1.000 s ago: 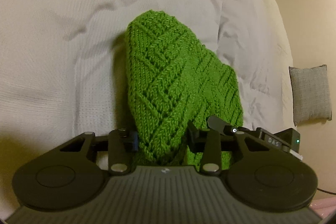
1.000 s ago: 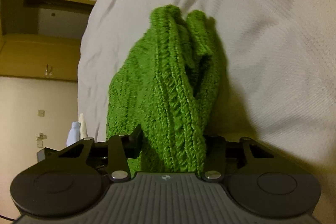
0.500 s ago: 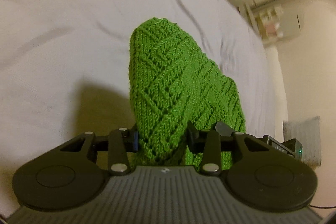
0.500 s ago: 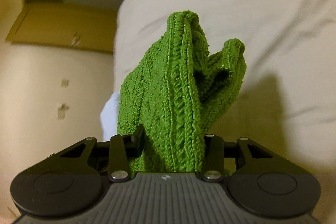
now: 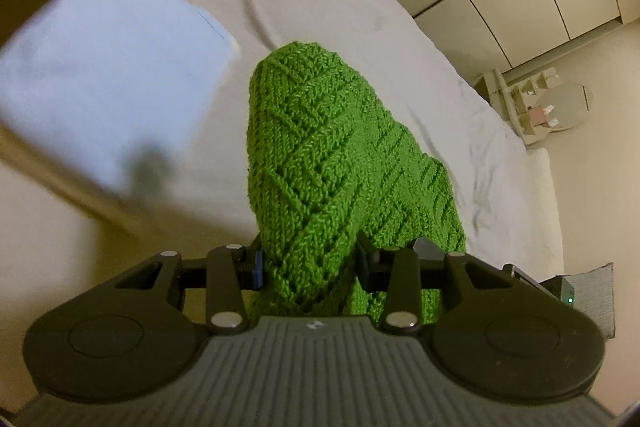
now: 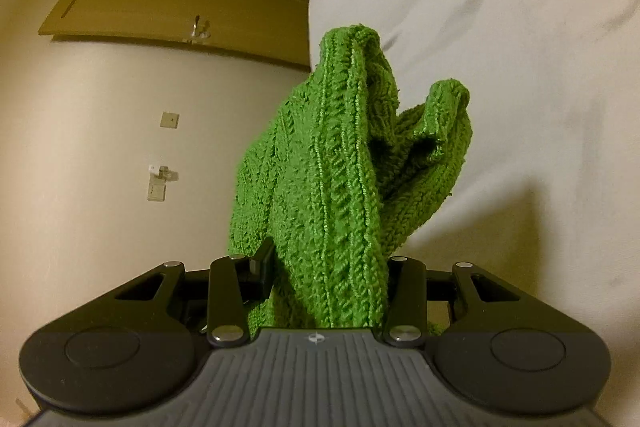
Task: Fold clothes
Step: 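Lift the folded vest with both grippers and carry it to the towel stack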
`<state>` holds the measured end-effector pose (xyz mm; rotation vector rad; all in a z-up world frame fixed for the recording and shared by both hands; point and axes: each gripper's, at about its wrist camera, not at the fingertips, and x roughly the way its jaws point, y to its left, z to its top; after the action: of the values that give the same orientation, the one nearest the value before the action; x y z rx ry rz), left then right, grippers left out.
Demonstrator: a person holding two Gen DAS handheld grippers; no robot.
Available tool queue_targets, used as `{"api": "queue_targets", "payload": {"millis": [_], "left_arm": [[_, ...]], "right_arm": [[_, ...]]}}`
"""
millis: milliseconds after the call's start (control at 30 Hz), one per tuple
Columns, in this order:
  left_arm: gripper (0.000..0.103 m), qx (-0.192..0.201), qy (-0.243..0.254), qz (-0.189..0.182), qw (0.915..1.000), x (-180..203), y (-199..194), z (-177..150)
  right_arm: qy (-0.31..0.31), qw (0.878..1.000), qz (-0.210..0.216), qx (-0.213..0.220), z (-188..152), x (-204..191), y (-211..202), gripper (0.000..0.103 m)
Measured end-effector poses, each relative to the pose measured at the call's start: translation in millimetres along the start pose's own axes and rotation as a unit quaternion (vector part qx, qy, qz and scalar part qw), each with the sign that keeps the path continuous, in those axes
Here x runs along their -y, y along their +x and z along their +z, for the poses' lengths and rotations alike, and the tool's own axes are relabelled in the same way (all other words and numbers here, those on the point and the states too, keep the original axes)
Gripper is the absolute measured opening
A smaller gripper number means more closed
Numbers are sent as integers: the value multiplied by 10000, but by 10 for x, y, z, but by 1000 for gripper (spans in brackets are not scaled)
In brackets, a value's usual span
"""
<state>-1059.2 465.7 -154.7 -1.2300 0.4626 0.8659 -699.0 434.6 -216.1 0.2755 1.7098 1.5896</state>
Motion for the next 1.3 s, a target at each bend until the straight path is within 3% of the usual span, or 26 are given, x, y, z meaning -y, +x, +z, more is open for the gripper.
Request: {"api": "queue_targets", "payload": {"millis": [167,300,600,800,1033,1133,1233,1300], "left_arm": [[35,19,203,53,9998,-604,-246,821],[35,-94,306,90,9994,-900,-177,1281],[36,-392,559,97,9976,-1324,174,1981],[36,-502,550,115,9972,-1569,323,2104],[37,-509,675,127,9963,-1707,548,2080],[42,-612,632,272,9957,-1853,702,2038],[44,-534,535,285,9967,-1902,703,2018],[47,-489,475,318,9972,-1917,693,2007]], "right_arm": [[85,9999,8,111,-9,-409,952,41],[177,9996,-99,214,109,-568,1529,41],[536,9973,-212,445,328,-453,2179,41],[509,9972,-335,436,186,-283,2556,42],[344,9970,-454,525,191,-150,2708,43],[447,9952,-785,375,211,9,2832,48],[352,9944,-954,289,205,4,2837,65],[192,9937,-1072,251,195,-54,2795,70]]}}
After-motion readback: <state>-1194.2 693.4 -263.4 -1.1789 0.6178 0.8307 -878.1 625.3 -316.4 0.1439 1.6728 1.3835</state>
